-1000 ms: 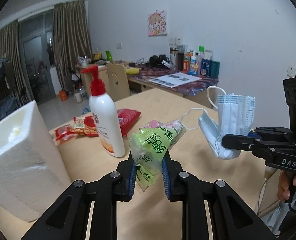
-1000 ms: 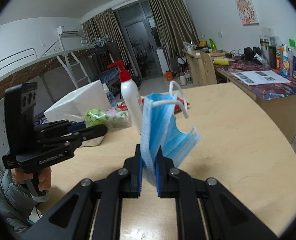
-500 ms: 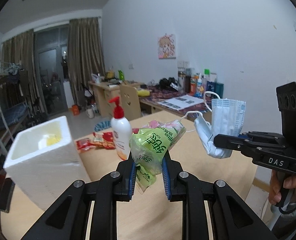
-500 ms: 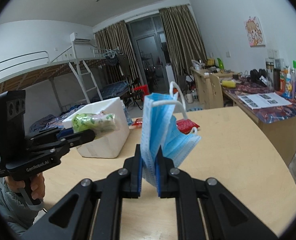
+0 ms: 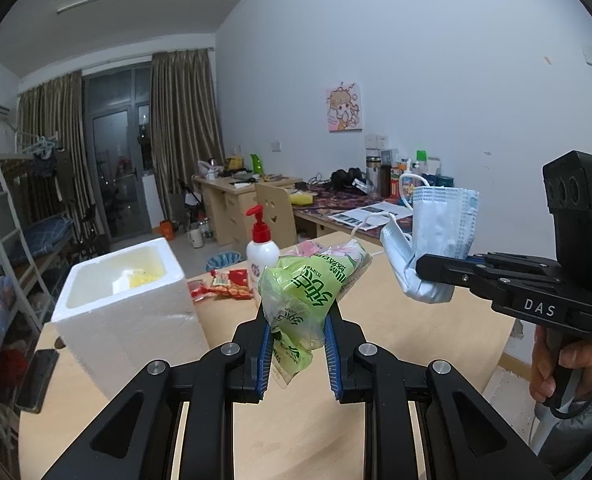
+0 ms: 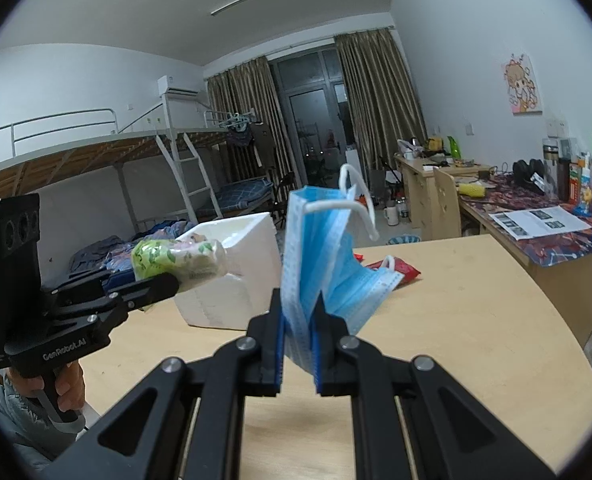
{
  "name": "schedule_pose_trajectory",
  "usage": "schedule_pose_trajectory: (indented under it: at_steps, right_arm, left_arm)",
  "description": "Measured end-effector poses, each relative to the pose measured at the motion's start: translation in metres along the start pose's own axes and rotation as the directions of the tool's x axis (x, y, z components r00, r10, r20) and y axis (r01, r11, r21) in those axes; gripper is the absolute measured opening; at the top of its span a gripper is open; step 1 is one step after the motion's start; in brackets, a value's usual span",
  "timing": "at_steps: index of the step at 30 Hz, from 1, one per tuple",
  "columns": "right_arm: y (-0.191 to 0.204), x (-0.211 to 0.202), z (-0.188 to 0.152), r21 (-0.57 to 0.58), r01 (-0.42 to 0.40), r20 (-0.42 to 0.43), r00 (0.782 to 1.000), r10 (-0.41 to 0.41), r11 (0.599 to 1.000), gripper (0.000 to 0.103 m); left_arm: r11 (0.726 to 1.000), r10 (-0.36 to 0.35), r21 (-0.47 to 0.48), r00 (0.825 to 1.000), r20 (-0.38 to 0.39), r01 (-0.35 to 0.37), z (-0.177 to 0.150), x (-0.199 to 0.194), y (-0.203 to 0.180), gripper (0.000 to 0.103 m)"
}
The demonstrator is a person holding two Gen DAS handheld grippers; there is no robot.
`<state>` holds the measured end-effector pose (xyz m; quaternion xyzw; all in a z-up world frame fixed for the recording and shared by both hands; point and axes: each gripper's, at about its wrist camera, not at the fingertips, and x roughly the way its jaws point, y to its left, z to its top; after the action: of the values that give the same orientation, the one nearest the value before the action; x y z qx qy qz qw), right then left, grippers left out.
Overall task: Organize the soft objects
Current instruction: 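Lift and carry the green bag and blue mask with both grippers over the foam box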
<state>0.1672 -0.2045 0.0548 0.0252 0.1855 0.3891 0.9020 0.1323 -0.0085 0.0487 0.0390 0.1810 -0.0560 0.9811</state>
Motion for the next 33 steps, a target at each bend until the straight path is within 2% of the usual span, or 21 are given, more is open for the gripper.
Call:
schedule_pose_trajectory:
  at_steps: [5,13,20,29,33]
  right_arm:
    - [0.01,0.002,0.003,-0.014,-0.027,0.014,1.0,0.027,1.0,0.014]
    - [0.031,0.008,0.004,-0.047,-0.071,0.011,0.997,0.072,0.996,0.014]
    - [0.049,0.023,0.003,-0.074,-0.13,-0.012,0.991,0.13,0.989,0.014]
    - [0.066,0.048,0.002,-0.085,-0.2,-0.061,0.979,0.195,0.976,0.014]
    - [0.077,0.059,-0.001,-0.094,-0.23,-0.078,0.972,0.223,0.969,0.014]
  left_arm:
    - [0.999,0.022,-0.027,1.0,0.0,-0.022,-0.004,-0.016,0.01,0.024]
    - [0.994,0.101,-0.049,0.995,0.023,-0.1,-0.012,-0.043,0.019,0.024]
    - [0.98,0.183,-0.085,0.983,0.019,-0.181,-0.023,-0.057,0.031,0.024]
    - [0.96,0.245,-0.145,0.97,0.005,-0.241,-0.033,-0.073,0.054,0.024]
    - [0.941,0.297,-0.174,0.955,0.007,-0.291,-0.038,-0.081,0.064,0.024]
